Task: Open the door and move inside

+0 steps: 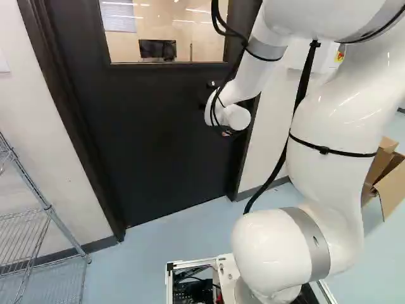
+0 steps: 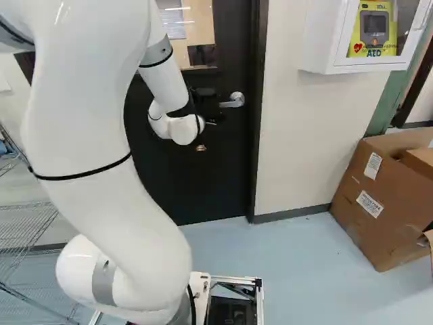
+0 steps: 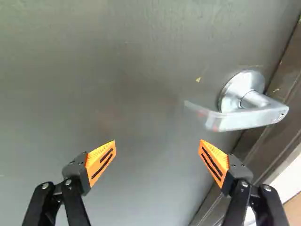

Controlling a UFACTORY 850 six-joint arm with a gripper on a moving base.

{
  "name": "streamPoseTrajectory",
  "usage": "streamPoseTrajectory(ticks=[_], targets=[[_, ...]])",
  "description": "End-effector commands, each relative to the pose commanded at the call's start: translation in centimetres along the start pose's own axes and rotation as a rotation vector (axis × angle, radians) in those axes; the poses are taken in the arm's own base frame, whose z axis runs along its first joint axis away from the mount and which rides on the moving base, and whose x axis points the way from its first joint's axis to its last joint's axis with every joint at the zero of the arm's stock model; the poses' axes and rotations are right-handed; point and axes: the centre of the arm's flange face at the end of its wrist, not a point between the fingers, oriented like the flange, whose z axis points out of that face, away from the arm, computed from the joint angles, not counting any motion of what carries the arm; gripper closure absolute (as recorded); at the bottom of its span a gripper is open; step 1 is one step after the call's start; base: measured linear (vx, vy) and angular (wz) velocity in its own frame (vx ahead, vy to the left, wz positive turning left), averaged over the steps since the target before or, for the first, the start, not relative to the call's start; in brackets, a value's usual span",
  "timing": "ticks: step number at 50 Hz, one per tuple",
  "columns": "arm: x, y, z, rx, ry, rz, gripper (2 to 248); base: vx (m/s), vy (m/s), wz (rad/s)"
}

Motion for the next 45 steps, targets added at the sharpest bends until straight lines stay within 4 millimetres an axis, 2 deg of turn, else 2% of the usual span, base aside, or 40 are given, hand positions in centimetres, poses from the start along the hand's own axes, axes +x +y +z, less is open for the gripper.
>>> streamPoseTrajectory(ticks=[10,20,34,45], targets=[[-0.7,0.0,0.1,0.000,-0.016,0.000,3,0.000,0.000,0.000],[-1.0,0.3,-1.4,-0.007,-0.021,0.002,3,0.000,0.000,0.000],[-0.3,1.2,-4.3,-0.027,0.000,0.006,3,0.000,0.000,0.000],[0.7,1.5,-5.2,-0.033,0.025,0.006,3,0.000,0.000,0.000]])
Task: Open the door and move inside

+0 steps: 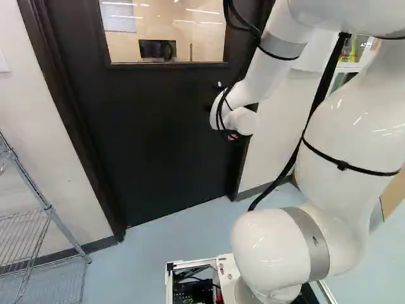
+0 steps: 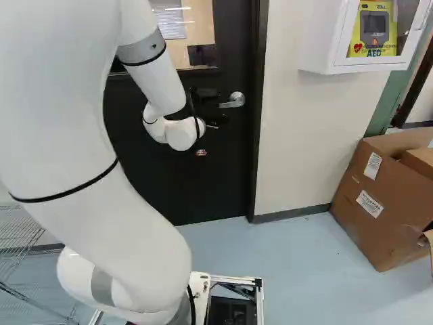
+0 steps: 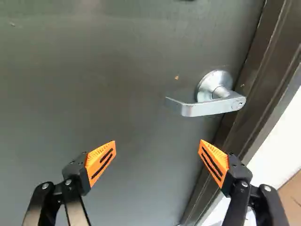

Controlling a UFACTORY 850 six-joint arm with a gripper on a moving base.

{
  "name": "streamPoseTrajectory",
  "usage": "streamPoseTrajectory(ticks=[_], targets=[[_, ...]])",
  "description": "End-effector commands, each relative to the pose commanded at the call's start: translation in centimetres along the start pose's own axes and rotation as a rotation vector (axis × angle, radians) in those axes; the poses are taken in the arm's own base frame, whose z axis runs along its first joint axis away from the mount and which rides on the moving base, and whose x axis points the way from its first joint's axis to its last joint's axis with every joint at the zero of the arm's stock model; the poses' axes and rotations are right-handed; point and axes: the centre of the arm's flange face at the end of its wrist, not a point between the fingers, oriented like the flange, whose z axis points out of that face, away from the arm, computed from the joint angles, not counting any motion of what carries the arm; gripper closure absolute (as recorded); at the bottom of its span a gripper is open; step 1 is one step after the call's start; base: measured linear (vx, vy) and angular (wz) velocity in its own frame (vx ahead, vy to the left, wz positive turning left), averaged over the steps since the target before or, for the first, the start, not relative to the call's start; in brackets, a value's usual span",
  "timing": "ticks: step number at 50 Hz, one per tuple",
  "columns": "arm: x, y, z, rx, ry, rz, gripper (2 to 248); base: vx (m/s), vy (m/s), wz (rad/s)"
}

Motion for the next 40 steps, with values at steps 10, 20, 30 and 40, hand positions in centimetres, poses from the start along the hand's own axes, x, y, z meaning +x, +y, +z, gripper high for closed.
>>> streamPoseTrajectory(ticks=[10,20,30,40], targets=[[1.0,0.0,-0.3,-0.001,0.023,0.000,3,0.000,0.000,0.000],[2.0,0.0,-0.5,-0.001,0.047,0.000,3,0.000,0.000,0.000],[3.0,0.1,-0.7,-0.002,0.070,0.000,3,0.000,0.000,0.000],[4.1,0.4,-0.5,-0.008,0.093,0.001,3,0.000,0.000,0.000]])
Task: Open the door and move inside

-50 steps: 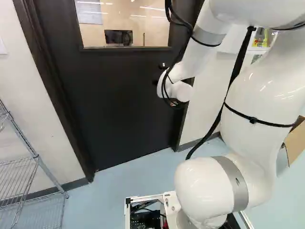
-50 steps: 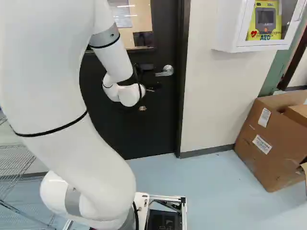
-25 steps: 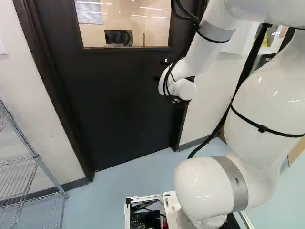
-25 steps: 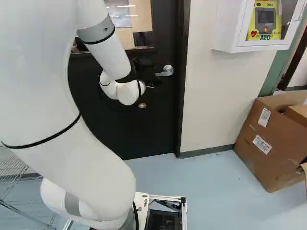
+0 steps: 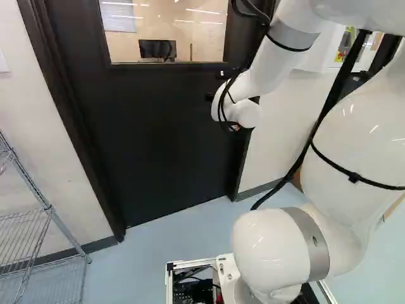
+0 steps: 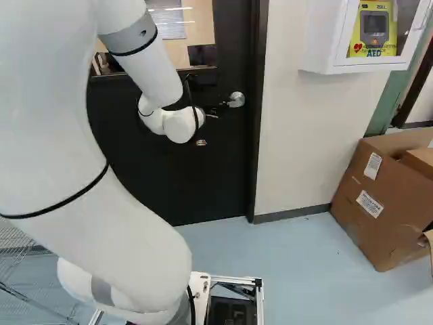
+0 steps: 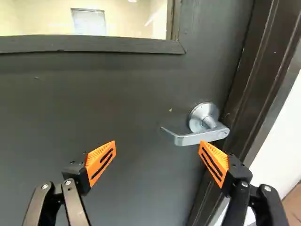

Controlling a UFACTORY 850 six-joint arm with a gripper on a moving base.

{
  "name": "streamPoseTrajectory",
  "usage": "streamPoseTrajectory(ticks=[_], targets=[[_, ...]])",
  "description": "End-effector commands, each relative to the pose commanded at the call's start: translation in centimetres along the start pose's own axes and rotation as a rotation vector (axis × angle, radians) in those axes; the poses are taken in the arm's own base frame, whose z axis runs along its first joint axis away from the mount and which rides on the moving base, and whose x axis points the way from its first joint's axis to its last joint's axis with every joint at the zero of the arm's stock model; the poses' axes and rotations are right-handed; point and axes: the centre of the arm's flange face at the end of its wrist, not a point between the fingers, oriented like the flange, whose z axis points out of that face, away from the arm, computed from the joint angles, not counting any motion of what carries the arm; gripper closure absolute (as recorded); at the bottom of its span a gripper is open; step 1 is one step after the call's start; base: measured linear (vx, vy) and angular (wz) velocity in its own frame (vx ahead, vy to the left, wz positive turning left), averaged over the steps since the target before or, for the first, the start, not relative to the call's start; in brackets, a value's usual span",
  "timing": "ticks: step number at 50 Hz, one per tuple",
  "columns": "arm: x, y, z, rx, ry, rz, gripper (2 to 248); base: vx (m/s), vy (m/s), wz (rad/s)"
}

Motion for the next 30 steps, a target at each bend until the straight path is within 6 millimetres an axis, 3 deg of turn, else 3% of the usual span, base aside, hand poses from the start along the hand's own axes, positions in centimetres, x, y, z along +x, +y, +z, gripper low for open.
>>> streamPoseTrajectory(ticks=[30], targets=[[1.9,0.9,2.6,-0.019,0.036,0.001,3,0.000,0.000,0.000]])
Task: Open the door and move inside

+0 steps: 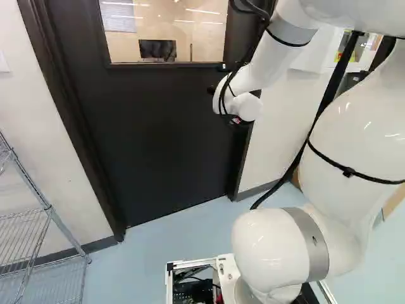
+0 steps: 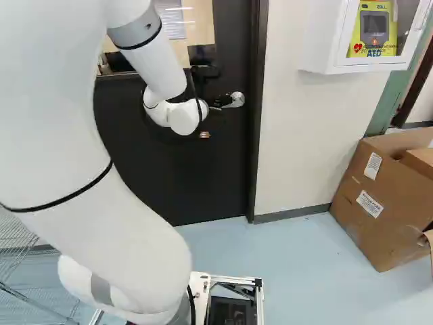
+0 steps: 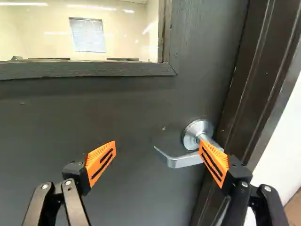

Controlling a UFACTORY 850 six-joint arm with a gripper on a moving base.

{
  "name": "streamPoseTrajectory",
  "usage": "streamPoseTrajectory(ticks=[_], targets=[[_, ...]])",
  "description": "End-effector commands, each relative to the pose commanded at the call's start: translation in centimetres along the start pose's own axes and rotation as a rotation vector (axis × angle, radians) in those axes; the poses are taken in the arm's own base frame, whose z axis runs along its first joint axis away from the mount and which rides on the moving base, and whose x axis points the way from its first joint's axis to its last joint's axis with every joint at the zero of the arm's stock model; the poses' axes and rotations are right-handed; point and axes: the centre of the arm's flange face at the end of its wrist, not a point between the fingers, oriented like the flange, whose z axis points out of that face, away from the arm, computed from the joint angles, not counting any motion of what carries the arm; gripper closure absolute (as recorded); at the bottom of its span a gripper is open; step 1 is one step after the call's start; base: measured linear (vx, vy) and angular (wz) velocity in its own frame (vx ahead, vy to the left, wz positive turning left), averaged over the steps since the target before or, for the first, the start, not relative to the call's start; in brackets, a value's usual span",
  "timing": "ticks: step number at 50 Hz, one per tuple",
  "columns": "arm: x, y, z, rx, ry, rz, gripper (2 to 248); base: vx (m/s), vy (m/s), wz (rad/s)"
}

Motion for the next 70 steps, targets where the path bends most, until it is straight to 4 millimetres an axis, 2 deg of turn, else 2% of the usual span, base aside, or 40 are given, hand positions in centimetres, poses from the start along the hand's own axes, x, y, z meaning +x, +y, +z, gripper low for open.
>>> streamPoseTrajectory(ticks=[17,36,70], targets=[[0.0,0.0,2.1,0.000,-0.001,0.000,3,0.000,0.000,0.000],[-1.8,0.0,3.6,0.000,-0.035,0.000,3,0.000,0.000,0.000],[-5.5,0.0,4.2,0.000,-0.108,0.000,3,0.000,0.000,0.000]])
